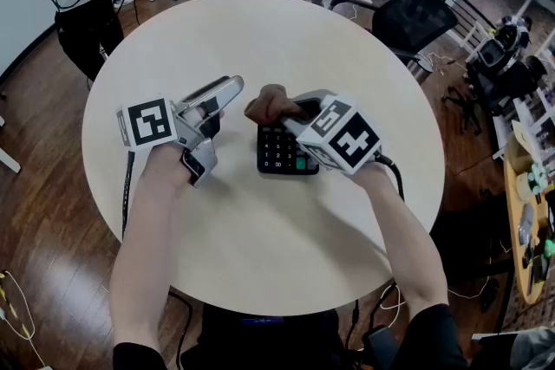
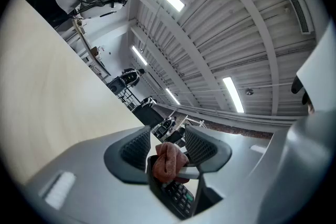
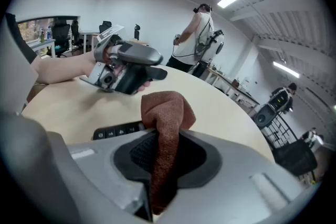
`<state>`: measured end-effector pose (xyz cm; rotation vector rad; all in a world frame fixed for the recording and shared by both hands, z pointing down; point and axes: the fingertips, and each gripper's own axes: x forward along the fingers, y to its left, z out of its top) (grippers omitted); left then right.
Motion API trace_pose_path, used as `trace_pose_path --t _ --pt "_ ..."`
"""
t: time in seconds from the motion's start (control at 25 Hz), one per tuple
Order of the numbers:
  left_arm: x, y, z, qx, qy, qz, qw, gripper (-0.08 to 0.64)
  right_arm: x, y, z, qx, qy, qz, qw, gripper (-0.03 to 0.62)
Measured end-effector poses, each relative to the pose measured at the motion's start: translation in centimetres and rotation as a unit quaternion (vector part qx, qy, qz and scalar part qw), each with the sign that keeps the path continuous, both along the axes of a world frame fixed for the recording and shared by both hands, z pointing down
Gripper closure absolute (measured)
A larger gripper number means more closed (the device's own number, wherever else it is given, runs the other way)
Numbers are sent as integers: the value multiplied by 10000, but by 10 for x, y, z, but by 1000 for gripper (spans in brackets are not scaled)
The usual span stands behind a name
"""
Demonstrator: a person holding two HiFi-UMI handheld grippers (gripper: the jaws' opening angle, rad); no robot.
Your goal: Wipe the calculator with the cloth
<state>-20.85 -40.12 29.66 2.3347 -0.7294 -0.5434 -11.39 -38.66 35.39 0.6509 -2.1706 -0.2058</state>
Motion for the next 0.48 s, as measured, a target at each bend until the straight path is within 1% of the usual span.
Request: trace_pose_path --t 0.08,0.16,0.2,0.24,0.28,0.36,0.4,0.48 --pt "0 0 0 -23 -3 32 10000 350 32 -7 0 79 110 478 9988 528" --pt "-1 -1 -1 -60 22 49 10000 354 55 -12 -5 197 175 865 9959 528" --pt "-2 -1 -1 -84 50 49 9999 354 59 -13 -9 252 146 957 9950 528" --pt "-2 -1 -1 -110 89 43 9999 354 55 -12 -14 267 45 943 9952 528" --pt "-3 -1 -2 -137 139 35 9998 356 44 -9 -19 226 -116 821 9963 528" --pt "-4 -1 -2 -160 215 -2 9996 359 8 2 -21 58 -409 384 9984 528" --pt "-5 -1 -2 -184 264 -23 9995 362 -11 7 -18 18 -437 150 9989 528" --pt "-8 0 -1 -272 391 -52 9988 367 -43 13 -8 65 -262 -211 9994 528"
